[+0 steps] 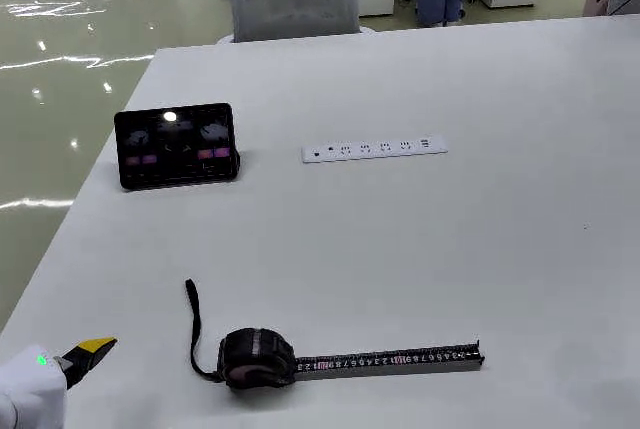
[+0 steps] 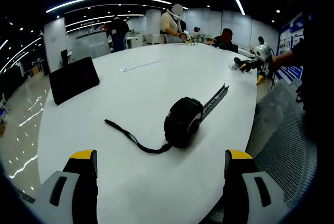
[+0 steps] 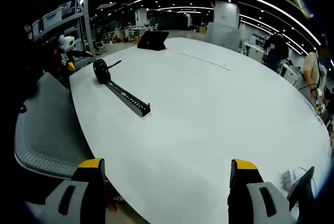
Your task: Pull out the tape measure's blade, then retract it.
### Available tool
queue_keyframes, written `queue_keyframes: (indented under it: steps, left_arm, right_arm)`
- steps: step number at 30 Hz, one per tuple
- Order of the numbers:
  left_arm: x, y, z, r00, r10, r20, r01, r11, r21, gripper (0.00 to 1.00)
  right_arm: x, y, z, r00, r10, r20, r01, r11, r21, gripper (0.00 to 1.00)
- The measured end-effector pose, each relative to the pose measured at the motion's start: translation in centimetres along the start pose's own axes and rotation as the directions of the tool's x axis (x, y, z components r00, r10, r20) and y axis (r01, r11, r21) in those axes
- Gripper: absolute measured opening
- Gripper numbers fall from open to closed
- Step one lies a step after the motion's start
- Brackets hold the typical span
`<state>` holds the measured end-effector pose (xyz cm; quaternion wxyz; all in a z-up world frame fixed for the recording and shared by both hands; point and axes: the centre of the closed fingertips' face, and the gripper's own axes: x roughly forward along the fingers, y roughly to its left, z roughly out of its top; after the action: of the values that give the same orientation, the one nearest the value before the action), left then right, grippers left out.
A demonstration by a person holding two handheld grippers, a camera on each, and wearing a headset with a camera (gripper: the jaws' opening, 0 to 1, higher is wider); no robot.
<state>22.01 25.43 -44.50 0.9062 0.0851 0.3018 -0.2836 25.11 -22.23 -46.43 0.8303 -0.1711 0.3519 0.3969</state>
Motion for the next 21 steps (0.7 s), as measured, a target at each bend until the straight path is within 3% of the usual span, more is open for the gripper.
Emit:
queue_keyframes:
  steps: [6,9,11,13,15,21]
  left_arm:
    - [0.5,-0.6,0.4,1.0,0.004,0.006,-0.004,1.0,0.004,0.99]
    - [0.8,-0.3,0.0,0.9993,0.014,-0.035,-0.013,1.0,0.025,0.99]
    - [0.9,-0.4,0.1,0.9991,0.022,-0.038,-0.021,1.0,0.023,0.99]
    - [1.1,-0.5,0.3,0.9986,0.03,-0.044,-0.029,1.0,0.008,0.99]
    - [1.3,-0.7,0.6,0.9985,0.033,-0.044,-0.033,0.999,-0.008,0.99]
    - [2.3,-0.8,1.6,0.9961,0.078,-0.041,-0.082,0.992,-0.097,0.99]
  right_arm:
    - [0.1,-0.4,0.2,0.9997,0.001,-0.023,-0.001,1.0,-0.01,0.99]
    - [0.2,-0.4,0.4,0.9995,0.015,-0.026,-0.015,1.0,-0.021,0.99]
    - [0.3,-0.4,0.5,0.9992,0.023,-0.032,-0.024,0.999,-0.024,0.99]
    - [0.5,-0.5,0.6,0.9988,0.033,-0.037,-0.034,0.999,-0.027,0.99]
    - [0.6,-0.5,0.3,0.9955,0.051,-0.08,-0.052,0.999,-0.01,0.99]
    - [1.2,-1.2,2.0,0.9943,0.071,-0.079,-0.075,0.996,-0.044,0.99]
